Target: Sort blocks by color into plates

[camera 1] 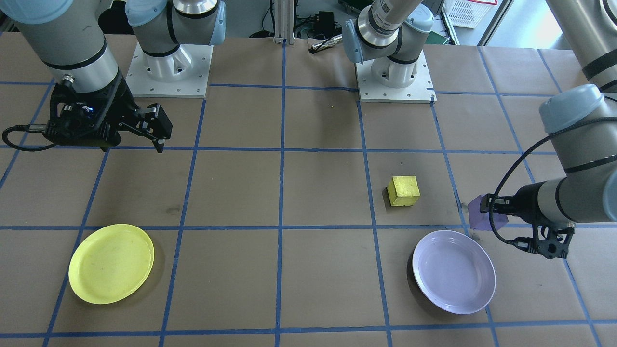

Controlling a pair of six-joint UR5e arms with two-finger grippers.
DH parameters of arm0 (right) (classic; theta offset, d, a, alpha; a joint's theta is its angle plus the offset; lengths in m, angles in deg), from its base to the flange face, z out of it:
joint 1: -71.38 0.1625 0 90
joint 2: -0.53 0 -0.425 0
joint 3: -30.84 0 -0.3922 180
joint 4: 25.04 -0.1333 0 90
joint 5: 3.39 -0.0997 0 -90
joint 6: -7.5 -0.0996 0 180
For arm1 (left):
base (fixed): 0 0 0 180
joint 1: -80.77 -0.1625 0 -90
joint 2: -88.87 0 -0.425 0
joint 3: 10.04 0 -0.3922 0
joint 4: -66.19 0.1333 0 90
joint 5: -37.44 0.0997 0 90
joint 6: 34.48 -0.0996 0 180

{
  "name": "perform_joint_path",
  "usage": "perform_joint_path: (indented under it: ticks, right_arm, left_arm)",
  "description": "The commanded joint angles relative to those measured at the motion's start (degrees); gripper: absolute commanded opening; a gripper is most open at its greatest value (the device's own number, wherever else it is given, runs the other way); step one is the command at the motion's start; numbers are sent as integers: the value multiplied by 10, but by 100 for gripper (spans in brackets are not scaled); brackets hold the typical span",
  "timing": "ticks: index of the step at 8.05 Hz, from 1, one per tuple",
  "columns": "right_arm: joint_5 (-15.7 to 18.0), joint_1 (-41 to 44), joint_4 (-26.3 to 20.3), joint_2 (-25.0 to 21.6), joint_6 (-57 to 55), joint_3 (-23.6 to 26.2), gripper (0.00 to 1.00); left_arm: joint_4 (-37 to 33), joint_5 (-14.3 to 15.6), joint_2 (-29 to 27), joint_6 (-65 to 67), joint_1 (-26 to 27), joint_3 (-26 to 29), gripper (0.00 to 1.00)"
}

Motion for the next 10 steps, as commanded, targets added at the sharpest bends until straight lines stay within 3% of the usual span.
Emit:
perform_joint_path:
  ticks: [1, 2, 4, 8, 9, 10]
  right_arm:
    - [-2, 0, 0, 0, 0, 0, 100]
    - [-1, 0, 1, 0, 1, 0, 100]
    - [1, 0, -1, 0, 1, 0, 100]
    - [1, 0, -5, 0, -1, 0, 100]
    - [1, 0, -4, 0, 0, 0, 100]
    - [1, 0, -2, 0, 0, 0, 100]
  left_arm:
    - [29, -6, -29, 13, 7, 34, 15]
    - [35, -6, -33, 13, 12, 34, 15]
    - [65, -35, -68, 28, 15, 34, 15]
    - [87, -38, -81, 30, 14, 35, 19]
    - [87, -36, -84, 31, 14, 34, 46]
    - [87, -36, -86, 34, 14, 34, 50]
